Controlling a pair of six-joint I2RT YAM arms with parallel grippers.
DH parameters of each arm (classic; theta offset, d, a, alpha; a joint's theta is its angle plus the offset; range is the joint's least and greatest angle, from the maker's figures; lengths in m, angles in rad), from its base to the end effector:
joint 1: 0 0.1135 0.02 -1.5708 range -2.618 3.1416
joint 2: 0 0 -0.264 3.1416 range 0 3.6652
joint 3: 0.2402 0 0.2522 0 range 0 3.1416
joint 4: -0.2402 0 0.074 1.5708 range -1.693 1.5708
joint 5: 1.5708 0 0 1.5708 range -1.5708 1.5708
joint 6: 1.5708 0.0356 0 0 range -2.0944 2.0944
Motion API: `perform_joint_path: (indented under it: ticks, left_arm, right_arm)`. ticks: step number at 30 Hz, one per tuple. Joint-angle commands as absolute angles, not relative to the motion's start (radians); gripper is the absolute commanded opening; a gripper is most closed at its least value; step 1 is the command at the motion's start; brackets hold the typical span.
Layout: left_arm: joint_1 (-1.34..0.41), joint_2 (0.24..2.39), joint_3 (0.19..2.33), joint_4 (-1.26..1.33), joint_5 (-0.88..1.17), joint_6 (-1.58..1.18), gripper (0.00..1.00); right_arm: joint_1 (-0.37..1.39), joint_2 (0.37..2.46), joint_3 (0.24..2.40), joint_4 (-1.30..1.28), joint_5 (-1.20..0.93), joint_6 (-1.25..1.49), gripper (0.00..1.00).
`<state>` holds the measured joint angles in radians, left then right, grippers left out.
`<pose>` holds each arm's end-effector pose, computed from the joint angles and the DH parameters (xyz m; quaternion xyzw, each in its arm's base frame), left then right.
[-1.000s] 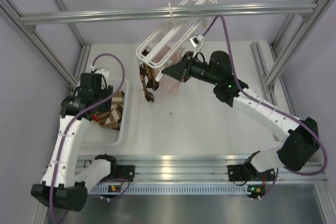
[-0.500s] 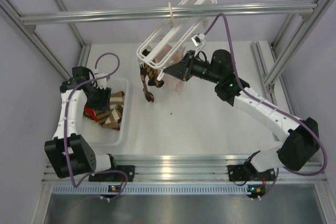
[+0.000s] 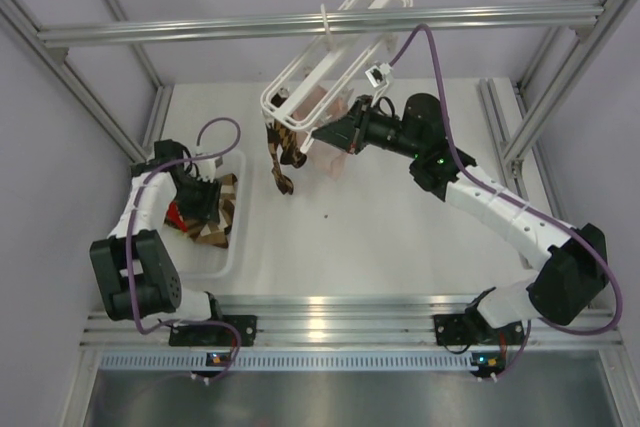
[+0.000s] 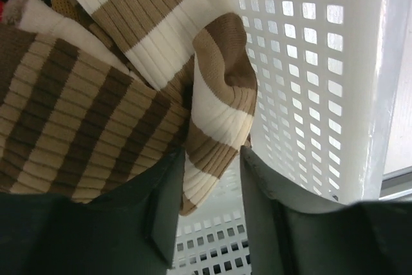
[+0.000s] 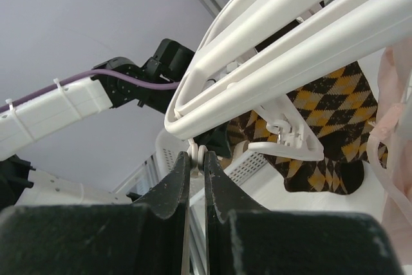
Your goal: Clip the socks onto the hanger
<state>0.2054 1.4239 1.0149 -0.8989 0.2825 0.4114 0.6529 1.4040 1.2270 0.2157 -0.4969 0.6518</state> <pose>0.2547 0.0429 0.2278 0.1193 0.9744 -0.0936 0.1660 0.2543 0.2158 0.3938 -0.1776 0.6719 0.5595 0.4516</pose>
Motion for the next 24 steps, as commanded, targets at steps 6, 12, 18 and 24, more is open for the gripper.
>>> perform_joint_path:
  ticks: [6,12,18,24]
  left_arm:
    - [0.190,1.463,1.008,-0.828,0.274,0.384,0.24]
    - [0.192,1.333,1.107,-0.949,0.313,0.354,0.00]
    - [0.193,1.195,1.227,-1.047,0.348,0.305,0.00]
    - [0.196,1.161,1.331,-1.097,0.376,0.258,0.00]
  right_arm:
    - [0.635,1.419,1.252,0.259,-0.500,0.663,0.00]
    - [0.630,1.419,1.250,0.247,-0.500,0.650,0.00]
    - [0.632,1.414,1.252,0.242,-0.495,0.646,0.00]
    - [0.632,1.414,1.252,0.242,-0.492,0.647,0.00]
